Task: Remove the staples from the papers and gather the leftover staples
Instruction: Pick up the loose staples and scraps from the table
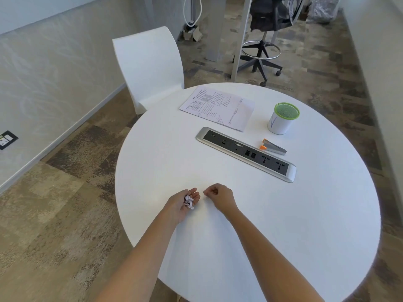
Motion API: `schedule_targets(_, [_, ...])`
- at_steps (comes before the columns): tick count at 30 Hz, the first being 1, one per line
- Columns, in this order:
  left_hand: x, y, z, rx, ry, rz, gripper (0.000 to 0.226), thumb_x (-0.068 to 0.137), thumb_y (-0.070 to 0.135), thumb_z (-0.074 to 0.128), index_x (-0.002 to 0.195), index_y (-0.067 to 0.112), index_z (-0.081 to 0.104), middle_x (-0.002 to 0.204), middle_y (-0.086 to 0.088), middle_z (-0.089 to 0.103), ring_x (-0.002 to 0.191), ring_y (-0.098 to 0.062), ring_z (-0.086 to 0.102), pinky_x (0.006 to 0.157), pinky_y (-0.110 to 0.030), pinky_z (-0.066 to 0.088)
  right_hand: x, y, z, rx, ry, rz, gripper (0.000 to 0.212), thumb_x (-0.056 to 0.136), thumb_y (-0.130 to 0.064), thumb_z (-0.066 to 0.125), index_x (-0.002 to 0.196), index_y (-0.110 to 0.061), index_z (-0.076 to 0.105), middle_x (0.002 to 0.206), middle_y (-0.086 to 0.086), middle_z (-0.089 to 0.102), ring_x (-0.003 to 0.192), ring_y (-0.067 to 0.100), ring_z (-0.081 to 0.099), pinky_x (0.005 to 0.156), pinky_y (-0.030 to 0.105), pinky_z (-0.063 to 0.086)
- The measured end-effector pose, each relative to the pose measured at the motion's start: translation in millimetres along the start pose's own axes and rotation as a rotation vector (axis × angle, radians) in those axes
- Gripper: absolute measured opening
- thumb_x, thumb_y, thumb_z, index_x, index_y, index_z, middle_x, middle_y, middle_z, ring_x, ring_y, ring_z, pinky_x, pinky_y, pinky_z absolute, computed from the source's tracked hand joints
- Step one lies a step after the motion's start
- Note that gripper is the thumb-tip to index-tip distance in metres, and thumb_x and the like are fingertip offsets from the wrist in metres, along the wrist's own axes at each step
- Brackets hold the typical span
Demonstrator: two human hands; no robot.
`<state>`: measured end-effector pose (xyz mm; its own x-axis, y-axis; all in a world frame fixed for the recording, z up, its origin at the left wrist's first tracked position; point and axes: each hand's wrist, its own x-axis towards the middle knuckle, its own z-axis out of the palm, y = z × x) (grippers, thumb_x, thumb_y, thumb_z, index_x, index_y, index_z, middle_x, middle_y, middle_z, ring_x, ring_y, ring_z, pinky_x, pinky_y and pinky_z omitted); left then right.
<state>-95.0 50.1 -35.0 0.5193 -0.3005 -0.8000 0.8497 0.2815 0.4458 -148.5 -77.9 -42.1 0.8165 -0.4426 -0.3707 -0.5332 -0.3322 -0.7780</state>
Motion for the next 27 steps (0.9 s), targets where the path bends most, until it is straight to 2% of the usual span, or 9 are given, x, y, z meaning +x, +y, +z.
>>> schedule_targets(3, [-2.4,0.3,5.9,-0.029,0.013,-0.005,0.033,0.101,0.007,0.034,0.083,-0.005,0.058,0.087,-0.017,0.060,0.077,-0.024,0.058,0.047,-0.024,0.057,-6.0,-13.8,-7.2,0.138,0.028,-0.048,0.014,0.087,-0.016,0.062,0.095,-0.005,0.066,0.081,-0.003,0.061,0.070,0.003,0.053,0.058,0.009,0.039])
schedule_targets(8, [-12.0,1.8,18.9,-0.029,-0.010,-0.039,0.022,0.100,0.007,0.038,0.090,-0.005,0.055,0.082,-0.016,0.063,0.071,-0.022,0.062,0.045,-0.024,0.056,-15.5,-24.3,-5.3,-0.068,-0.035,-0.213,0.013,0.087,-0.018,0.060,0.091,-0.009,0.069,0.093,0.005,0.066,0.077,0.011,0.057,0.062,0.009,0.038])
schedule_targets(12, [-14.4,3.1,31.8,-0.094,-0.041,-0.057,0.027,0.099,0.007,0.038,0.083,-0.005,0.056,0.054,-0.014,0.068,0.041,-0.018,0.064,0.039,-0.020,0.050,-16.5,-25.8,-11.8,-0.168,0.007,-0.283,0.017,0.089,-0.019,0.059,0.095,-0.013,0.073,0.097,0.007,0.063,0.085,0.017,0.060,0.072,0.023,0.047])
schedule_targets(14, [-13.0,4.1,37.7,-0.120,-0.040,-0.055,0.028,0.099,0.006,0.038,0.081,-0.004,0.056,0.057,-0.014,0.067,0.038,-0.017,0.062,0.038,-0.018,0.049,-15.4,-26.0,-16.3,-0.161,0.034,-0.304,0.015,0.087,-0.017,0.061,0.094,-0.014,0.074,0.097,0.007,0.064,0.087,0.019,0.062,0.077,0.029,0.051])
schedule_targets(16, [-12.2,5.2,43.9,-0.118,-0.045,-0.061,0.027,0.099,0.006,0.039,0.081,-0.004,0.056,0.073,-0.017,0.065,0.043,-0.018,0.062,0.039,-0.019,0.049,-15.0,-27.1,-21.5,-0.073,0.070,-0.286,0.011,0.082,-0.011,0.065,0.088,-0.013,0.074,0.094,0.005,0.066,0.083,0.017,0.064,0.078,0.032,0.054])
schedule_targets(18, [-11.7,5.4,50.8,-0.070,-0.043,-0.051,0.026,0.099,0.007,0.040,0.080,-0.002,0.056,0.076,-0.016,0.061,0.054,-0.018,0.061,0.044,-0.020,0.053,-14.6,-27.0,-27.0,0.035,0.108,-0.250,0.009,0.076,-0.007,0.068,0.082,-0.013,0.073,0.088,0.002,0.069,0.079,0.015,0.065,0.076,0.032,0.056])
schedule_targets(21, [-12.8,5.9,64.4,-0.050,-0.066,-0.018,0.031,0.100,0.009,0.037,0.078,0.000,0.057,0.056,-0.010,0.064,0.056,-0.017,0.060,0.048,-0.020,0.054,-14.7,-28.6,-37.3,0.236,0.187,-0.171,0.004,0.079,-0.013,0.068,0.081,-0.015,0.070,0.085,-0.004,0.071,0.078,0.010,0.065,0.073,0.022,0.053])
schedule_targets(24, [-13.3,6.0,83.7,-0.170,-0.146,0.041,0.038,0.103,0.018,0.031,0.090,-0.002,0.060,0.084,-0.014,0.064,0.079,-0.021,0.060,0.061,-0.024,0.058,-5.4,-26.1,-46.9,0.823,0.264,0.150,0.016,0.093,-0.026,0.055,0.089,-0.016,0.067,0.093,-0.004,0.067,0.089,0.012,0.061,0.083,0.023,0.046])
schedule_targets(27, [-16.7,0.1,106.8,-0.149,-0.214,0.130,0.045,0.103,0.029,0.028,0.097,0.001,0.062,0.093,-0.013,0.064,0.087,-0.021,0.061,0.077,-0.026,0.055,3.1,-26.7,-54.2,1.405,0.109,0.373,0.036,0.101,-0.028,0.037,0.112,-0.002,0.059,0.103,0.008,0.063,0.100,0.021,0.058,0.100,0.031,0.043])
